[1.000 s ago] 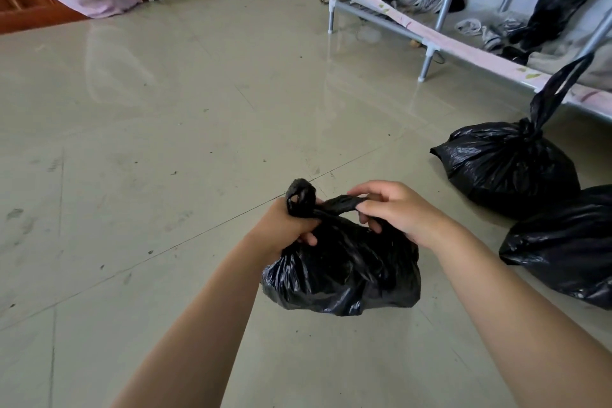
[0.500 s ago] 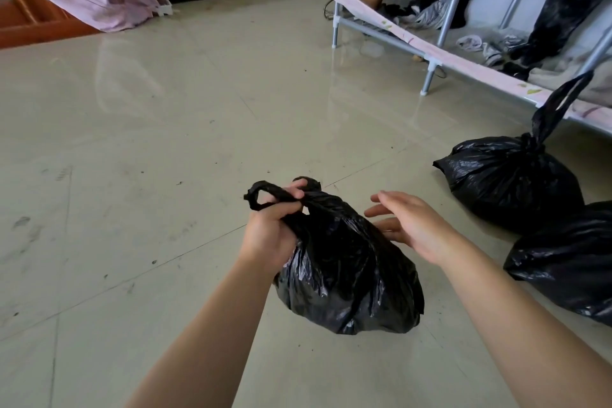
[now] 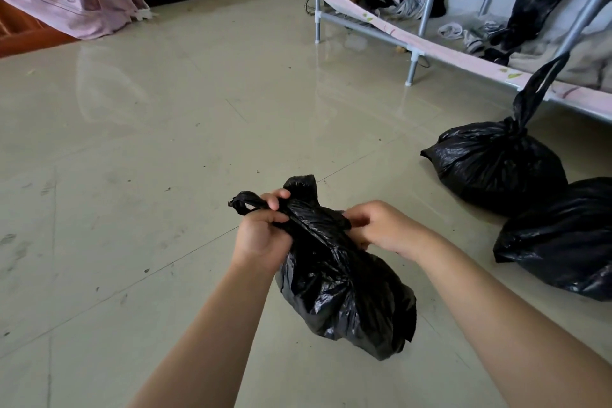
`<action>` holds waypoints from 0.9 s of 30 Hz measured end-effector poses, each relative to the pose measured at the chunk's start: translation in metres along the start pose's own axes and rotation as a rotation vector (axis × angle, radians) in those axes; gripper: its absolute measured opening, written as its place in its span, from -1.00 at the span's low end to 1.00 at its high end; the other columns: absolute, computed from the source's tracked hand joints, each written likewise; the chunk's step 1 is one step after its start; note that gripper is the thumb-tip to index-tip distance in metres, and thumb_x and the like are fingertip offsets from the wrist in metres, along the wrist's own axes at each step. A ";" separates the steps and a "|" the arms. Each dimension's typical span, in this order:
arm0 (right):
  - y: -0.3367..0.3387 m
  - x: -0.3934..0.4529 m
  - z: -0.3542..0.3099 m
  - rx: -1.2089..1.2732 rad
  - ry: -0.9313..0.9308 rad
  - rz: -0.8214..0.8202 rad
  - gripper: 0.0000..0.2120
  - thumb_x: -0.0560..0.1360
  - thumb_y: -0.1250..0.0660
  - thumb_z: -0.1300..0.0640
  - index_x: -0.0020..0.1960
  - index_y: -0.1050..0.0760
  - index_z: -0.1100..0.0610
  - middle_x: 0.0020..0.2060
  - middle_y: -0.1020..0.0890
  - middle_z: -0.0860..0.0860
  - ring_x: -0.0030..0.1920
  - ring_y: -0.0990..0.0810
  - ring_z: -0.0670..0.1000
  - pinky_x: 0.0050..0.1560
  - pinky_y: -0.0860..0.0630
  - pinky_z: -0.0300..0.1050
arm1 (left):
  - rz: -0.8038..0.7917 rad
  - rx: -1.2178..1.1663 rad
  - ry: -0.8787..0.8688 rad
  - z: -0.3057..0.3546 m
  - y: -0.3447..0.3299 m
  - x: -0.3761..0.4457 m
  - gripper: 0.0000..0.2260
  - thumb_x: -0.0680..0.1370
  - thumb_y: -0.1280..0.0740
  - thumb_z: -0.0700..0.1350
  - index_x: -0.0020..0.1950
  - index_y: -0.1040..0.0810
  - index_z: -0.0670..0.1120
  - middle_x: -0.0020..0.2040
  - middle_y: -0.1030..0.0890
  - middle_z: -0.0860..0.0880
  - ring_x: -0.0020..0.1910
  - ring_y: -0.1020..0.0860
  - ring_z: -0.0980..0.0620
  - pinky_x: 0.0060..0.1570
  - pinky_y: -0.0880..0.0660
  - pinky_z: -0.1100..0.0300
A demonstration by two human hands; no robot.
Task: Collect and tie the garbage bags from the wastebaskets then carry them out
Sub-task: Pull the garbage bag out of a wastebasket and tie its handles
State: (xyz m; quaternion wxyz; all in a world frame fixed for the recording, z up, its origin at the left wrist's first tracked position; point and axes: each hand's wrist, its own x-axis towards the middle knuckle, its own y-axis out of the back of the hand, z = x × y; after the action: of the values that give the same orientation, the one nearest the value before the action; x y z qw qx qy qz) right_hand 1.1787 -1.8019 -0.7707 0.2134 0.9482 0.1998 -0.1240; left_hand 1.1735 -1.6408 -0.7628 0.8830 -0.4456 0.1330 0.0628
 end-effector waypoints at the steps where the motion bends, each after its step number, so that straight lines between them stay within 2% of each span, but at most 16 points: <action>1: 0.002 0.001 0.000 -0.016 0.014 0.086 -0.67 0.45 -0.25 0.38 -0.26 -0.50 -0.03 -0.34 -0.53 0.00 -0.32 -0.46 -0.04 -0.28 -0.39 -0.24 | 0.001 0.005 0.010 0.000 0.002 0.003 -0.61 0.21 0.05 -0.49 -0.64 -0.36 -0.13 -0.46 -0.54 -0.04 -0.23 -0.45 -0.07 -0.11 -0.41 0.08; 3: 0.010 0.003 -0.002 0.037 0.047 0.302 -0.77 0.48 -0.23 0.35 -0.18 -0.52 0.05 -0.31 -0.53 -0.05 -0.26 -0.49 -0.09 -0.29 -0.46 -0.32 | -0.024 0.037 0.049 0.000 0.006 0.007 -0.57 0.46 0.05 -0.43 -0.48 -0.45 -0.15 -0.39 -0.61 -0.04 -0.12 -0.51 -0.08 0.03 -0.42 0.04; 5: 0.021 0.005 -0.001 0.307 0.074 0.460 -0.81 0.50 -0.19 0.35 -0.17 -0.51 0.15 -0.29 -0.52 -0.03 -0.22 -0.49 -0.07 -0.31 -0.51 -0.33 | -0.055 0.112 0.094 0.001 0.009 0.007 -0.64 0.62 0.02 -0.21 -0.29 -0.44 -0.16 -0.27 -0.63 -0.03 -0.03 -0.52 -0.06 0.06 -0.42 0.07; 8: 0.030 0.006 0.003 0.925 0.144 0.369 -0.64 0.47 -0.24 0.34 -0.45 -0.51 0.07 -0.36 -0.63 0.00 -0.19 -0.58 0.01 -0.26 -0.62 -0.15 | -0.080 0.125 0.098 0.001 0.008 0.004 -0.60 0.64 0.05 -0.03 -0.34 -0.33 -0.11 -0.10 -0.59 -0.02 -0.07 -0.52 -0.01 -0.03 -0.41 0.10; 10: 0.030 0.006 0.005 1.128 0.236 0.236 -0.80 0.17 -0.52 0.19 -0.50 -0.51 0.06 -0.36 -0.68 0.03 -0.20 -0.66 0.04 -0.13 -0.65 -0.08 | -0.100 0.030 0.106 0.001 0.005 0.002 -0.53 0.64 0.05 0.00 -0.43 -0.33 -0.10 -0.17 -0.61 -0.03 -0.14 -0.56 -0.02 -0.06 -0.42 0.08; 11: 0.027 0.005 0.003 1.177 0.283 0.207 -0.76 0.00 -0.58 0.16 -0.49 -0.52 0.08 -0.34 -0.69 0.07 -0.21 -0.68 0.06 -0.08 -0.65 -0.05 | -0.108 -0.022 0.114 0.000 0.004 0.003 -0.48 0.63 0.04 0.01 -0.49 -0.35 -0.10 -0.24 -0.62 -0.04 -0.17 -0.57 -0.03 -0.06 -0.41 0.07; 12: 0.026 0.003 -0.001 1.235 0.307 0.188 -0.73 -0.05 -0.58 0.17 -0.46 -0.53 0.12 -0.32 -0.69 0.11 -0.22 -0.70 0.08 -0.07 -0.64 0.01 | -0.112 -0.079 0.116 0.000 0.002 0.003 -0.44 0.63 0.04 0.01 -0.54 -0.36 -0.10 -0.31 -0.61 -0.05 -0.18 -0.56 -0.04 -0.07 -0.41 0.07; 13: 0.025 0.002 -0.007 1.296 0.331 0.191 -0.78 0.05 -0.55 0.18 -0.41 -0.53 0.16 -0.29 -0.68 0.14 -0.24 -0.71 0.10 -0.10 -0.63 0.07 | -0.104 -0.137 0.113 -0.001 0.000 0.004 -0.42 0.63 0.03 0.01 -0.57 -0.36 -0.11 -0.36 -0.59 -0.06 -0.18 -0.53 -0.05 -0.07 -0.40 0.07; 15: 0.025 0.000 -0.024 1.438 0.335 0.306 -0.85 0.45 -0.29 0.22 -0.28 -0.41 0.22 -0.33 -0.58 0.14 -0.42 -0.67 0.03 -0.21 -0.63 0.10 | -0.070 -0.242 0.098 -0.003 -0.002 0.005 -0.42 0.64 0.02 -0.01 -0.57 -0.34 -0.12 -0.41 -0.55 -0.07 -0.18 -0.48 -0.04 -0.07 -0.39 0.09; 17: 0.027 0.003 -0.032 1.528 0.257 0.436 -0.73 0.59 -0.09 0.15 -0.28 -0.23 0.16 -0.54 -0.40 0.03 -0.66 -0.43 -0.10 -0.48 -0.61 -0.16 | -0.025 -0.319 0.064 -0.001 -0.006 0.007 -0.45 0.64 0.02 -0.01 -0.54 -0.30 -0.12 -0.46 -0.51 -0.07 -0.21 -0.47 -0.02 -0.06 -0.38 0.13; 18: 0.028 0.005 -0.033 1.519 0.200 0.487 -0.69 0.60 -0.08 0.13 -0.31 -0.18 0.13 -0.63 -0.30 -0.02 -0.71 -0.28 -0.11 -0.63 -0.43 -0.30 | -0.001 -0.376 0.039 0.003 -0.008 0.009 -0.46 0.64 0.03 -0.01 -0.53 -0.28 -0.12 -0.50 -0.48 -0.06 -0.25 -0.47 -0.01 -0.07 -0.38 0.15; 20: 0.031 0.012 -0.026 1.309 0.123 0.571 -0.63 0.59 -0.09 0.10 -0.37 -0.12 0.10 -0.70 -0.19 -0.08 -0.73 -0.11 -0.11 -0.68 -0.09 -0.35 | 0.032 -0.475 0.007 0.011 -0.005 0.015 -0.46 0.63 0.02 0.00 -0.55 -0.25 -0.12 -0.57 -0.39 -0.03 -0.40 -0.41 0.03 -0.17 -0.39 0.20; 22: 0.033 0.013 -0.010 0.714 0.149 0.682 -0.61 0.57 -0.14 0.10 -0.39 -0.11 0.08 -0.68 -0.20 -0.09 -0.67 -0.12 -0.09 -0.60 -0.06 -0.31 | 0.014 -0.365 0.032 0.018 0.005 0.017 -0.42 0.63 0.02 0.02 -0.60 -0.23 -0.10 -0.64 -0.27 0.02 -0.57 -0.21 0.08 -0.46 -0.28 0.30; 24: 0.036 0.008 0.014 0.061 0.159 0.724 -0.63 0.54 -0.22 0.13 -0.37 -0.16 0.10 -0.55 -0.27 -0.04 -0.52 -0.22 -0.03 -0.49 -0.14 -0.23 | 0.056 -0.024 0.049 0.021 0.023 0.018 -0.39 0.63 0.03 0.02 -0.65 -0.20 -0.06 -0.69 -0.18 0.07 -0.63 -0.05 0.13 -0.65 -0.10 0.32; 25: 0.038 0.005 0.027 -0.129 0.128 0.748 -0.68 0.53 -0.24 0.14 -0.34 -0.21 0.14 -0.49 -0.29 0.00 -0.44 -0.27 0.03 -0.42 -0.14 -0.17 | 0.123 0.143 0.033 0.022 0.033 0.019 -0.40 0.63 0.02 -0.01 -0.64 -0.18 -0.04 -0.70 -0.16 0.08 -0.69 -0.04 0.16 -0.68 -0.03 0.37; 27: 0.039 -0.007 0.054 -0.186 0.042 0.804 -0.73 0.54 -0.22 0.15 -0.28 -0.25 0.22 -0.47 -0.30 0.02 -0.30 -0.34 0.09 -0.34 -0.06 -0.11 | 0.318 0.365 -0.022 0.024 0.055 0.020 -0.52 0.62 -0.02 -0.10 -0.53 -0.12 -0.05 -0.73 -0.13 0.11 -0.76 -0.07 0.18 -0.67 0.02 0.44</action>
State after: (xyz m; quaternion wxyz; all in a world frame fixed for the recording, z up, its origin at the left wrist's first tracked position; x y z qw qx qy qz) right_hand 1.1818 -1.8611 -0.8019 0.3254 0.9298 -0.1719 0.0070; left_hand 1.1841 -1.5890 -0.7977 0.9293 -0.2516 0.2011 0.1806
